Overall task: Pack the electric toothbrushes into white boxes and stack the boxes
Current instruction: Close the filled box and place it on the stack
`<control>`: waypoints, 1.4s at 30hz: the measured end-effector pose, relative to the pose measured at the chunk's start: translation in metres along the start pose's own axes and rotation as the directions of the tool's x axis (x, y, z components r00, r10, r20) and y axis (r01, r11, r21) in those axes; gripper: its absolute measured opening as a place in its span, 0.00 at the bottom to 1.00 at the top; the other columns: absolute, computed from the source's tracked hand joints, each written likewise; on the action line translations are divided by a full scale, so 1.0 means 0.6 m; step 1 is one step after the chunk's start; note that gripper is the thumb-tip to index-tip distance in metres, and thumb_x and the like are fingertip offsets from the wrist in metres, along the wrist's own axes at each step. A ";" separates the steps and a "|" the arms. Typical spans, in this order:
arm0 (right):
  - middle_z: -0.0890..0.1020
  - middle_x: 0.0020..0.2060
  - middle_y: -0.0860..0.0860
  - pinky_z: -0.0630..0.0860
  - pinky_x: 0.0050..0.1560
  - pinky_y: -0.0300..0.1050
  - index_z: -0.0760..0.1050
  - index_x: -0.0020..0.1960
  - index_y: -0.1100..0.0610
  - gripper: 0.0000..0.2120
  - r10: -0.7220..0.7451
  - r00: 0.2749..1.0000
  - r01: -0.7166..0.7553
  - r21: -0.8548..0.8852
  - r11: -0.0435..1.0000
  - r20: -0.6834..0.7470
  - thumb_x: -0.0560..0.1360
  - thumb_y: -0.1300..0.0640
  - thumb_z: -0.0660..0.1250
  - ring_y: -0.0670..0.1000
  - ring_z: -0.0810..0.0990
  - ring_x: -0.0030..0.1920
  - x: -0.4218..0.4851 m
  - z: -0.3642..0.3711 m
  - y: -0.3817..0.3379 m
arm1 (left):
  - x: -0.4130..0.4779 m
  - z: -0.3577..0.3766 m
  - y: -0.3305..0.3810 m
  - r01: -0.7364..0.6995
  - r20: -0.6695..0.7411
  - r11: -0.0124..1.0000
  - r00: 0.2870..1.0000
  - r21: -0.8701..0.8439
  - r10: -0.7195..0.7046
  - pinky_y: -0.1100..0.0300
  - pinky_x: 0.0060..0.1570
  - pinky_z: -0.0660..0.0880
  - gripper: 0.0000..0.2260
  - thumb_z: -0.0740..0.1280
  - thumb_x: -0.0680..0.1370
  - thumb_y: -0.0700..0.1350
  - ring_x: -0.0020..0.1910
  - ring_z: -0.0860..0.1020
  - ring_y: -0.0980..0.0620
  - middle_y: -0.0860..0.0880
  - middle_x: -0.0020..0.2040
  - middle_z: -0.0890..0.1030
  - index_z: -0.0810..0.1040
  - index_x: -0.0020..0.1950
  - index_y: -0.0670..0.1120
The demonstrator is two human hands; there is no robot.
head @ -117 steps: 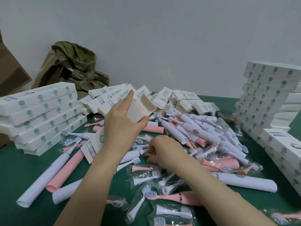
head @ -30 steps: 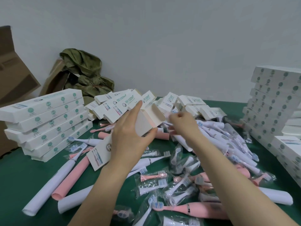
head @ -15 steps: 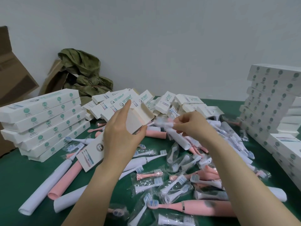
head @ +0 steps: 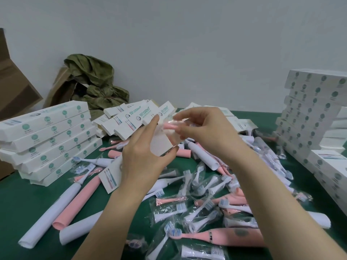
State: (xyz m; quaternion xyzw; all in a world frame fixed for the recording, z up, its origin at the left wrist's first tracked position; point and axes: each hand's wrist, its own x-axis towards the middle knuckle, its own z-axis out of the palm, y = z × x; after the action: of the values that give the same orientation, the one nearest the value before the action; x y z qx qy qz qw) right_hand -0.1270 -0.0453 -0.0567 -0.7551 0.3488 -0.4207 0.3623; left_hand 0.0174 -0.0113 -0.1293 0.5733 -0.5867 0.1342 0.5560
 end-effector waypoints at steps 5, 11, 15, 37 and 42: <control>0.79 0.32 0.42 0.68 0.36 0.25 0.79 0.37 0.52 0.07 -0.102 0.995 0.098 -0.339 0.936 0.007 0.71 0.61 0.73 0.35 0.75 0.33 0.005 -0.014 0.009 | 0.000 -0.001 0.006 -0.029 0.025 1.000 0.999 0.010 0.029 0.64 0.54 0.66 0.35 0.80 0.64 0.45 0.56 0.73 0.54 0.45 0.57 0.80 0.73 0.68 0.43; 0.84 0.43 0.49 0.72 0.45 0.27 0.77 0.56 0.51 0.11 -0.040 0.995 0.069 -0.355 0.932 0.091 0.73 0.59 0.67 0.47 0.80 0.43 0.001 0.006 0.007 | -0.003 0.003 0.009 -0.138 0.140 0.990 0.981 0.014 0.134 0.51 0.55 0.75 0.34 0.80 0.65 0.43 0.57 0.78 0.46 0.44 0.58 0.80 0.73 0.68 0.40; 0.82 0.51 0.48 0.77 0.53 0.40 0.71 0.62 0.50 0.20 0.141 0.960 -0.159 0.057 0.986 0.244 0.72 0.56 0.72 0.46 0.82 0.49 -0.004 -0.013 0.014 | -0.001 0.000 0.001 -0.046 0.091 0.999 0.995 0.020 0.044 0.67 0.53 0.65 0.34 0.79 0.66 0.44 0.57 0.73 0.54 0.46 0.58 0.79 0.72 0.69 0.42; 0.79 0.50 0.51 0.76 0.55 0.48 0.72 0.64 0.59 0.17 0.139 0.990 -0.139 -0.052 0.989 0.005 0.78 0.53 0.64 0.51 0.79 0.52 0.016 0.028 0.058 | -0.004 0.005 0.000 -0.084 0.062 0.996 0.994 -0.012 0.085 0.70 0.54 0.64 0.33 0.74 0.68 0.52 0.55 0.71 0.57 0.49 0.57 0.78 0.70 0.71 0.46; 0.74 0.34 0.57 0.79 0.35 0.43 0.69 0.47 0.76 0.15 0.145 0.985 -0.159 0.177 0.971 0.091 0.81 0.62 0.57 0.50 0.77 0.33 0.017 0.021 0.055 | 0.001 -0.006 -0.009 -0.025 0.293 0.994 0.955 -0.109 0.057 0.84 0.54 0.53 0.46 0.79 0.63 0.52 0.57 0.62 0.74 0.74 0.58 0.64 0.51 0.67 0.75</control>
State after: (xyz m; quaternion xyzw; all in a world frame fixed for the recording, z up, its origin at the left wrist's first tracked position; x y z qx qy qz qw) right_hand -0.1188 -0.0670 -0.0854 -0.7053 0.3510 -0.3926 0.4746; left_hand 0.0240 -0.0104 -0.1302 0.5449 -0.6810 0.0279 0.4884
